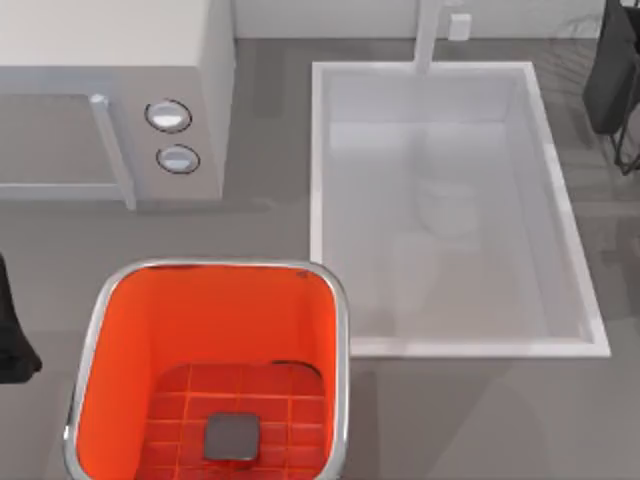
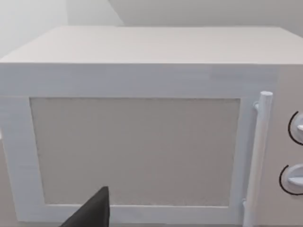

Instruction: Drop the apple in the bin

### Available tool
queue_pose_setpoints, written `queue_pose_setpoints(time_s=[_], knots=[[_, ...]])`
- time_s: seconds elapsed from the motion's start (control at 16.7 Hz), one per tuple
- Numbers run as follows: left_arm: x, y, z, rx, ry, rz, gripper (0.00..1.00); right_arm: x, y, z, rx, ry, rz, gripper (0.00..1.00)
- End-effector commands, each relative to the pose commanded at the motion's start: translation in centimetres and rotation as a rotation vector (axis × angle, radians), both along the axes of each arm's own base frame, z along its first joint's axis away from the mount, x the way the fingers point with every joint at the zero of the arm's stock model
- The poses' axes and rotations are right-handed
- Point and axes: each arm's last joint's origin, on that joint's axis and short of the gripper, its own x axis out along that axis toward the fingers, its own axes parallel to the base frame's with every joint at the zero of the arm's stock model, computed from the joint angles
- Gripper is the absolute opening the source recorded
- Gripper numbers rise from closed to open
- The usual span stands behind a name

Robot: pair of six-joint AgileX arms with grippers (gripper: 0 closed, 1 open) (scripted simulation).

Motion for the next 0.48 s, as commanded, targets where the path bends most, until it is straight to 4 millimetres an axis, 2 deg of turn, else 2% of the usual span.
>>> queue_pose_setpoints(time_s=[0.36, 0.48], knots=[[0.00, 0.00, 0.00, 0.000, 0.000, 0.000, 1.00, 0.00, 0.00, 0.00, 0.000, 0.000, 0.000, 0.00], [0.00, 0.00, 0.00, 0.000, 0.000, 0.000, 1.00, 0.08, 0.04, 0.82, -0.001, -0.017, 0.000, 0.00]])
